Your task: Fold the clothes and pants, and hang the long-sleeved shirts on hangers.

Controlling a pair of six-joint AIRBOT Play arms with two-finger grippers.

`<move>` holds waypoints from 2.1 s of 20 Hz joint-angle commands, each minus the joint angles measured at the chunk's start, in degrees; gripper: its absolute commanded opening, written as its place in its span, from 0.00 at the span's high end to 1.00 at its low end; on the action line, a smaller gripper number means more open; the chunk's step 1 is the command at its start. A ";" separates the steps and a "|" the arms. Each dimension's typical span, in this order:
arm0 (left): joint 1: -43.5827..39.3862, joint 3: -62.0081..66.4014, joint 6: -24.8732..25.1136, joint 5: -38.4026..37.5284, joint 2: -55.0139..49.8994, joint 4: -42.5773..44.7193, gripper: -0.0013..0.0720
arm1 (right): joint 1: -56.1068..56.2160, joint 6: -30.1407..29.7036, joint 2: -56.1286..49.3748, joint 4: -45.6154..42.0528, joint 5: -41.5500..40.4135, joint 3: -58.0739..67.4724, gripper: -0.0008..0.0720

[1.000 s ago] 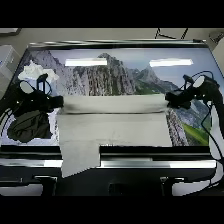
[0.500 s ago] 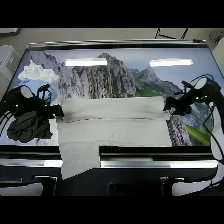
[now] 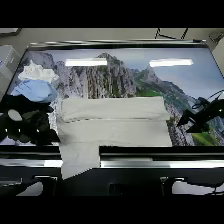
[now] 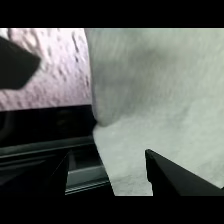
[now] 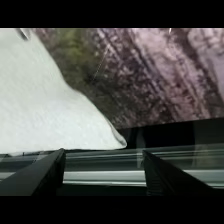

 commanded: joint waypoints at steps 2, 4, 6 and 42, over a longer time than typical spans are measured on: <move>0.61 -14.82 3.61 8.70 5.60 -4.74 0.32 | -0.87 -0.68 1.38 3.78 1.29 -4.55 0.21; 0.61 -15.10 3.61 10.34 5.51 -5.11 0.32 | -0.87 -0.66 1.38 4.96 1.55 -4.55 0.21; 0.59 -15.13 3.34 11.13 5.51 -5.42 0.42 | -0.85 -0.68 1.36 4.87 1.38 -4.57 0.21; -4.96 41.16 -8.15 17.99 -28.22 -11.39 0.96 | 12.92 8.72 -17.73 13.66 -32.02 18.14 0.94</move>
